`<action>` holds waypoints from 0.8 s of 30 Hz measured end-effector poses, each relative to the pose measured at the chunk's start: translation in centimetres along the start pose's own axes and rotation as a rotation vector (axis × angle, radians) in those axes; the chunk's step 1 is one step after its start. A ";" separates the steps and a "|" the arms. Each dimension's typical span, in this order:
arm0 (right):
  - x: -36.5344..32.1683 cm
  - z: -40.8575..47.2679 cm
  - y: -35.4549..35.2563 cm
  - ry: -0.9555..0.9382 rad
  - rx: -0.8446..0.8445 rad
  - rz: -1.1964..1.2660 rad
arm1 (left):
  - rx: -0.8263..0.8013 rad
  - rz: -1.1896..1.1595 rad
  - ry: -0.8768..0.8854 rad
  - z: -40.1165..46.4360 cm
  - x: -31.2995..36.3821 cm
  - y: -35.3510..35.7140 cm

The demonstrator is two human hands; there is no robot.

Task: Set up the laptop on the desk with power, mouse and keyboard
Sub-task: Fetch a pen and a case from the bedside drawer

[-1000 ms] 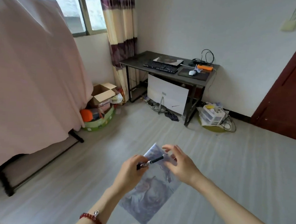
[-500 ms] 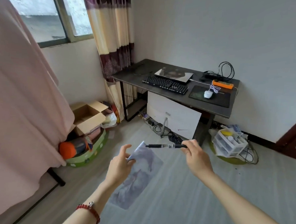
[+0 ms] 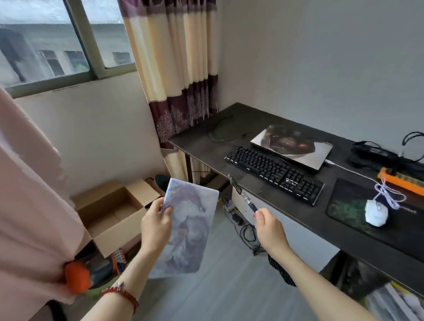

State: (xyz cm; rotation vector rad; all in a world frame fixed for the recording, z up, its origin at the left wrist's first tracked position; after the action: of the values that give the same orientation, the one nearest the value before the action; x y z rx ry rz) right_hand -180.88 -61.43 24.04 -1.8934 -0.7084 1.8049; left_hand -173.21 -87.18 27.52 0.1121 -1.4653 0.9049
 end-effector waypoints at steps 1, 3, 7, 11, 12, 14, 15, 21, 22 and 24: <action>-1.0 2.7 0.8 0.002 -0.027 -0.005 | 0.021 0.008 -0.019 2.5 -0.3 0.4; -2.8 8.6 3.0 0.008 -0.076 0.004 | 0.042 0.007 -0.063 8.3 -1.5 1.5; -5.3 19.7 7.7 0.043 -0.084 0.033 | 0.029 -0.011 -0.122 19.9 -4.2 4.9; -6.6 30.2 12.7 0.160 -0.149 -0.038 | -0.034 0.035 -0.154 32.0 -7.2 8.5; -6.9 32.7 13.8 0.179 -0.159 -0.061 | -0.051 0.047 -0.164 34.9 -7.9 9.5; -7.4 36.9 15.3 0.197 -0.164 -0.119 | -0.098 0.073 -0.189 39.8 -8.4 11.4; -7.6 38.7 16.0 0.198 -0.172 -0.166 | -0.132 0.090 -0.208 42.0 -8.6 12.4; -7.6 49.9 20.9 0.169 -0.266 -0.413 | -0.286 0.160 -0.241 52.9 -10.6 19.7; -7.5 51.6 21.8 0.157 -0.280 -0.444 | -0.300 0.179 -0.252 54.4 -11.2 20.8; -7.0 55.1 23.9 0.124 -0.322 -0.513 | -0.352 0.189 -0.275 57.5 -12.4 23.4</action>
State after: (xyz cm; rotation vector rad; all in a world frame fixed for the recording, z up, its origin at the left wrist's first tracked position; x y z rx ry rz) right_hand -234.29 -86.62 11.19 -1.7721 -1.3587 1.2989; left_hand -230.88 -110.20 15.49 -0.1725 -1.8952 0.7889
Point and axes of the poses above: each hand's wrist, its own z-axis towards the middle knuckle, its own y-axis out of the palm, x = y × z, the point moved 3 cm from there along z, towards the middle knuckle, and after that the axes turned 2 degrees about y, right-handed, at the moved point
